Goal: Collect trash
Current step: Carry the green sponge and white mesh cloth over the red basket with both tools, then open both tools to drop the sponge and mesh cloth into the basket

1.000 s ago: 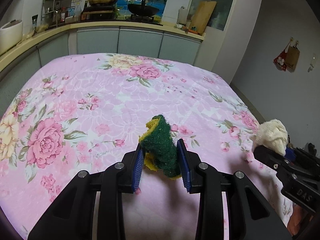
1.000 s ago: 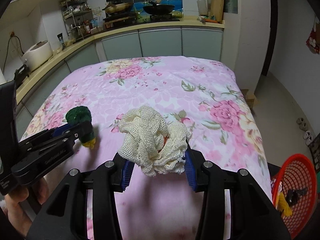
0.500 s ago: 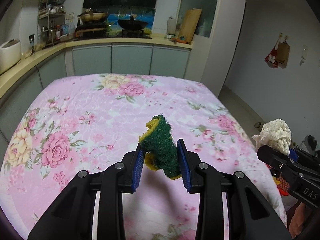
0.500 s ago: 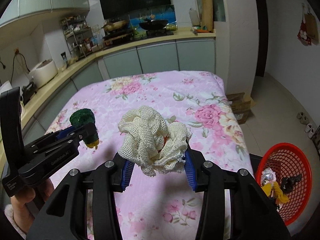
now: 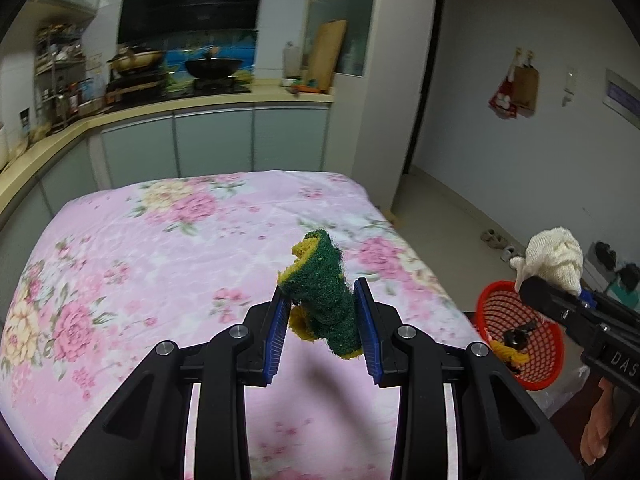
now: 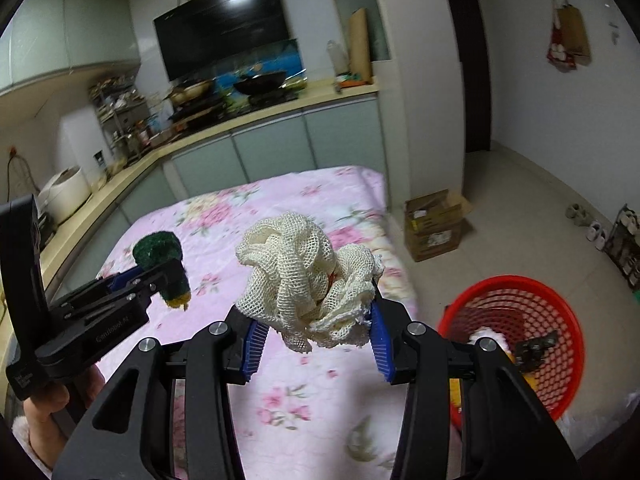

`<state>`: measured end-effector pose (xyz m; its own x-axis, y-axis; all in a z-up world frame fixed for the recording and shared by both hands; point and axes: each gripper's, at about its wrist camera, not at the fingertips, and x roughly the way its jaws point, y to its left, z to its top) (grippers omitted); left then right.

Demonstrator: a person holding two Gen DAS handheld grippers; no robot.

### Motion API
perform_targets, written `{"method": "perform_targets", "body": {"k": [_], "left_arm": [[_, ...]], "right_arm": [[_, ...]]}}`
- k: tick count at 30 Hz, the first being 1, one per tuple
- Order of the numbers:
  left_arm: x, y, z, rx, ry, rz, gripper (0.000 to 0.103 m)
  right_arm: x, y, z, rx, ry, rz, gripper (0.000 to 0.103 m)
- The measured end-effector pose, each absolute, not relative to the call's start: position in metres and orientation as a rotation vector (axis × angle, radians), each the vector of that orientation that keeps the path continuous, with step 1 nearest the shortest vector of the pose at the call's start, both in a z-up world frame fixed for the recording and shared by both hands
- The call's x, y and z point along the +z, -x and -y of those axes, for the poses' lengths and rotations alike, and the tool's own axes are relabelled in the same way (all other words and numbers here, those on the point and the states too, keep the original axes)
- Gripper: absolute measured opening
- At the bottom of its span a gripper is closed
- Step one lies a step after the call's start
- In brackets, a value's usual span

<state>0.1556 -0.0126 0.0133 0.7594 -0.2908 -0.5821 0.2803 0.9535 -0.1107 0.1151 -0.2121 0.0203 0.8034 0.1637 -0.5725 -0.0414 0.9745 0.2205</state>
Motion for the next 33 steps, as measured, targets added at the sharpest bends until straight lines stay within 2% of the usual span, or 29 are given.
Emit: {"method": "perform_targets", "body": {"k": [20,33], "left_arm": [[0.024,-0.145,0.142,-0.563,-0.106,-0.630,0.031],[-0.009,-0.149,0.224,-0.698,-0.184,-0.725,0.031]], "right_arm": [[0.030,-0.080,0.315,-0.127,-0.262,-0.575,0.043],[0.006,-0.076,0.369,-0.269,-0.273,-0.653,0.043]]}}
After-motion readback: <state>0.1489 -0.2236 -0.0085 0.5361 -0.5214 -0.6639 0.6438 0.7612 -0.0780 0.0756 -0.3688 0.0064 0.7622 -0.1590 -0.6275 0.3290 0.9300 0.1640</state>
